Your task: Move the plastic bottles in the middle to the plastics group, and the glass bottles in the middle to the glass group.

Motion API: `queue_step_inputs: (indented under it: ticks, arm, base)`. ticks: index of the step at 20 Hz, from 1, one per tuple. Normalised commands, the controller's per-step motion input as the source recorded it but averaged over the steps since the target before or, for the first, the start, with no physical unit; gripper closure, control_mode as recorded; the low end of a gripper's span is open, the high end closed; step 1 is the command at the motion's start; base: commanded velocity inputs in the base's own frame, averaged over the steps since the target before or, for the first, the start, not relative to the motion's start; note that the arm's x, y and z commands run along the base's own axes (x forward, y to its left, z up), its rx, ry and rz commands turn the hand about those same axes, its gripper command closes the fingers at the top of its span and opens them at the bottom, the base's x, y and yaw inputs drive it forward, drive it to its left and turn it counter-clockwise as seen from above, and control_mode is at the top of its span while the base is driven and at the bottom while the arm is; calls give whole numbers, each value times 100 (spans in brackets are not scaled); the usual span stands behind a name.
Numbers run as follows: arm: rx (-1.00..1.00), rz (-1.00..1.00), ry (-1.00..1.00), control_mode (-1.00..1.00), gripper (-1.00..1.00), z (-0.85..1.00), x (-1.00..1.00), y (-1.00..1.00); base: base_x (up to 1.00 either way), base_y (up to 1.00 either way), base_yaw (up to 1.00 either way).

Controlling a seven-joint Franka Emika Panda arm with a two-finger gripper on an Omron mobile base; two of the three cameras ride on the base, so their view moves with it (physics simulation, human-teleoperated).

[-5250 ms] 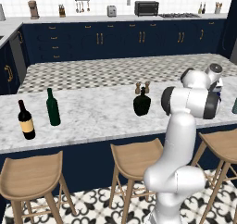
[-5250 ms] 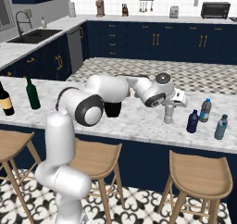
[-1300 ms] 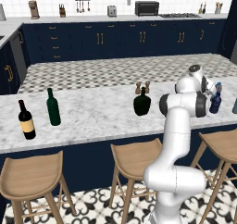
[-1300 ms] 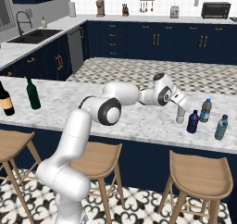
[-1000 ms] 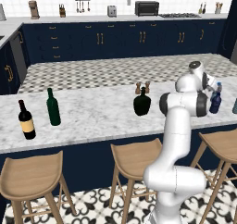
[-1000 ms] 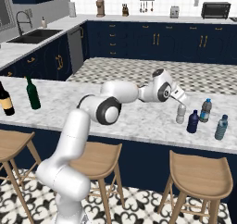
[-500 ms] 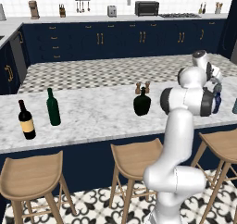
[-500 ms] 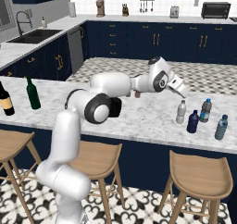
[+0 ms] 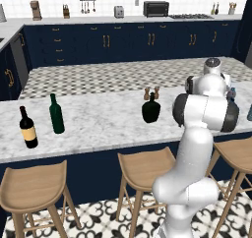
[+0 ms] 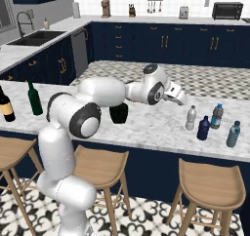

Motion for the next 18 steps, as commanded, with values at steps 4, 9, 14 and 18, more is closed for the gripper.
queue_step_inputs:
  ticks: [4,9,14,18]
  arm:
    - [0,64,0,-100,-100,-1,0,86]
    - [2,56,-1,-100,-100,6,-18,47]
    - [0,15,-1,-100,-100,18,-5,36]
    - [-2,13,0,-100,-100,51,-8,24]
  base:
    - [0,0,0]
    - [0,0,0]
    - [0,0,0]
    - [0,0,0]
